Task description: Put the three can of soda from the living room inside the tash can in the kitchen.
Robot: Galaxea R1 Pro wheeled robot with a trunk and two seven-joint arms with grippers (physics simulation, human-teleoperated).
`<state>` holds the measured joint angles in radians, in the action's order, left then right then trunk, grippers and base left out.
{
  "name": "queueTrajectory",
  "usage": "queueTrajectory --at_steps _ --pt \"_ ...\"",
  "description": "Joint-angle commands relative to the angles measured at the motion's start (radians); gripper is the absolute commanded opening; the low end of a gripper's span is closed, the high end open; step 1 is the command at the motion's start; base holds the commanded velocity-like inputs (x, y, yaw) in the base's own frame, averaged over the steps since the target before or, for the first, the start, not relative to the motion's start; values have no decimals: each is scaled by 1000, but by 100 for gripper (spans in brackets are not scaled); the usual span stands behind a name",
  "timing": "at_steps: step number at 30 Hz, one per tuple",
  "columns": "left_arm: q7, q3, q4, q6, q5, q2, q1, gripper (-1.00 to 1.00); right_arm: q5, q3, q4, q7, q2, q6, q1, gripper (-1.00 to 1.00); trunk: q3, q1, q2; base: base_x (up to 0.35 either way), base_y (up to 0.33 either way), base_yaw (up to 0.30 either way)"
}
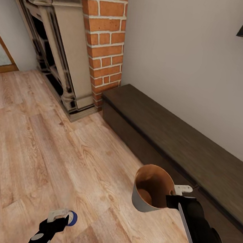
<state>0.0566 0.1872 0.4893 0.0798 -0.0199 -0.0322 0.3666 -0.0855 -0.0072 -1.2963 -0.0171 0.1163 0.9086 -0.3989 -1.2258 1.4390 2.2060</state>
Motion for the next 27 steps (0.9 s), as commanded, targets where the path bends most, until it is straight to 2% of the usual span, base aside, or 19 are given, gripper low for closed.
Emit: queueTrajectory --at_steps 1,9,16,27 --pt "0 0 0 0 0 0 0 100 8 0 -2 -9 0 -1 0 -100 -2 0 0 0 0 0" --pt "-1 0 0 0 0 0 0 100 9 1 -12 -9 -18 -2 0 -100 -15 0 0 0 0 0" --pt "-1 0 0 0 -1 0 0 100 8 50 -12 -8 -21 -2 0 -100 -19 0 0 0 0 0" --pt "-1 0 0 1 -2 0 0 100 7 55 -26 -7 -20 -2 0 -100 -20 0 0 0 0 0"
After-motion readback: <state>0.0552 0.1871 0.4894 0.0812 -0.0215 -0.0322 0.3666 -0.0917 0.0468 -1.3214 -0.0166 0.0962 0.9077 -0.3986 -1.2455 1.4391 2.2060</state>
